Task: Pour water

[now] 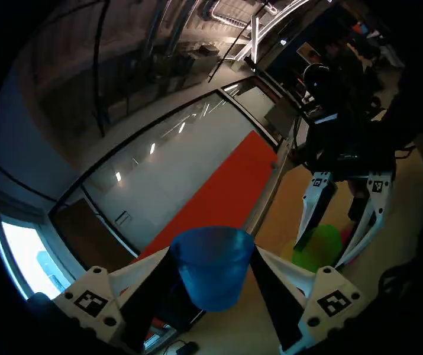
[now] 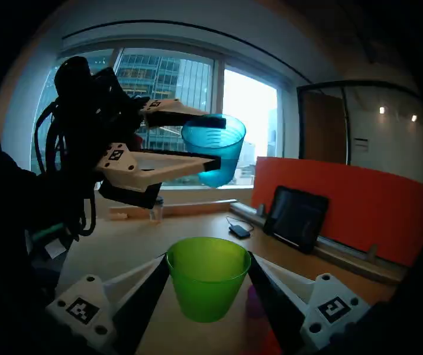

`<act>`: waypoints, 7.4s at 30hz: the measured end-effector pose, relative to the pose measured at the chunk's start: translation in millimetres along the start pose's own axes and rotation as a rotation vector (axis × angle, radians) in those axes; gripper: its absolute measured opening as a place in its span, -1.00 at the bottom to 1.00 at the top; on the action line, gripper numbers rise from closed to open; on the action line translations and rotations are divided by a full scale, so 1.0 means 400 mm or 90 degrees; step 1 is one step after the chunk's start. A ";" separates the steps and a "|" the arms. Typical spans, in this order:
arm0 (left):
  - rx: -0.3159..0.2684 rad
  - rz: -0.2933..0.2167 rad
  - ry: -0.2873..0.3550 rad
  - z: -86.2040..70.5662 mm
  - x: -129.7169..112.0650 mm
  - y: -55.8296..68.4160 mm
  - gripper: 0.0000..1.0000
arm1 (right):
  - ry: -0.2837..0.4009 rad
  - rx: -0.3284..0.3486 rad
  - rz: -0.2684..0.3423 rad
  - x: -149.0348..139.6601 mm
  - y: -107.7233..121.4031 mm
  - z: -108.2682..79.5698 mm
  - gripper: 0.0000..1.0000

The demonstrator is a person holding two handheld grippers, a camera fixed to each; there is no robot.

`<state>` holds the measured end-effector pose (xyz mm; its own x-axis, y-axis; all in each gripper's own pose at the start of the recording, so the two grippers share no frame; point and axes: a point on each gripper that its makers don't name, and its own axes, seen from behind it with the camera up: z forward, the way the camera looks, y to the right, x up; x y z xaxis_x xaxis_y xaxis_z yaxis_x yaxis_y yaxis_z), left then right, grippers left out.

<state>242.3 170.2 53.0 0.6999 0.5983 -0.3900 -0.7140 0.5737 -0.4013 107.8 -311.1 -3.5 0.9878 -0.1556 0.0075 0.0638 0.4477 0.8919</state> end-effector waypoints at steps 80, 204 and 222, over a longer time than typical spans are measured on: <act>0.049 0.312 0.023 0.030 0.105 -0.032 0.74 | 0.018 0.004 -0.001 0.015 -0.004 -0.001 0.85; 0.044 -0.111 0.015 0.018 0.049 -0.039 0.74 | 0.065 -0.028 -0.013 0.070 0.009 -0.044 0.85; -0.008 -0.426 0.016 0.010 -0.011 -0.041 0.74 | 0.067 -0.030 -0.018 0.074 0.011 -0.058 0.85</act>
<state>250.8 160.5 64.4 0.9920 0.1032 -0.0730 -0.1264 0.8100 -0.5726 140.8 -293.4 -9.9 0.9948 -0.0764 -0.0671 0.0959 0.4853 0.8691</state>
